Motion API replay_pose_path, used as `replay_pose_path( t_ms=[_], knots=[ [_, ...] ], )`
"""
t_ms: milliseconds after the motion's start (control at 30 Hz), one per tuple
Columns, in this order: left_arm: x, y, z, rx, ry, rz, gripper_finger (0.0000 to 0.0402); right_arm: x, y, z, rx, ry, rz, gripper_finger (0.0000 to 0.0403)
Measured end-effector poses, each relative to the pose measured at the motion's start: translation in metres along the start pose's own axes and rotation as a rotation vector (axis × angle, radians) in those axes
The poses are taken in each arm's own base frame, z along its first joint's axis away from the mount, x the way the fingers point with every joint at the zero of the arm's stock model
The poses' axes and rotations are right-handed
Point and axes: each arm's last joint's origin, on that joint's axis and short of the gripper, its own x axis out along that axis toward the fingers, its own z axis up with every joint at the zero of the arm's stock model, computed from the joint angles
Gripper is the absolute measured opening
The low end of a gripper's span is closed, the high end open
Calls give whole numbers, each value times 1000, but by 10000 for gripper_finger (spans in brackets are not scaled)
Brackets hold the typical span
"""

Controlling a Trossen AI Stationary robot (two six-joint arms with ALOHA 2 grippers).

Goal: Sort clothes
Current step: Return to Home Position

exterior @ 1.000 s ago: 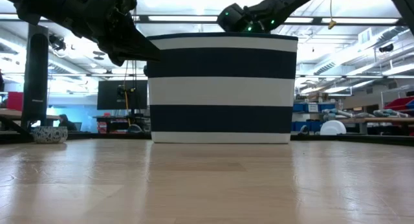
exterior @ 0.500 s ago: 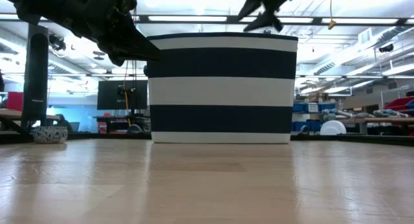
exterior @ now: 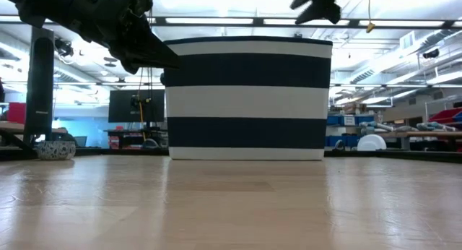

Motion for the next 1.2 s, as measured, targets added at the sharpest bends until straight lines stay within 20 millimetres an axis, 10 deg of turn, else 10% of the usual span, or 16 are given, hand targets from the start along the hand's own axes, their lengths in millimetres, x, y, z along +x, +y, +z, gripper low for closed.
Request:
replay_pose_path(
  t_ms=[567, 867, 1200],
  knots=[
    [0, 1, -4, 24, 41, 10, 85, 28, 12, -104, -49, 460, -46, 215],
    [-1, 5, -20, 53, -1, 0, 85, 51, 1, -159, -31, 232, 71, 214],
    [-24, 35, -64, -20, -178, 3, 85, 30, -15, -190, 34, 97, 155, 214]
  ],
)
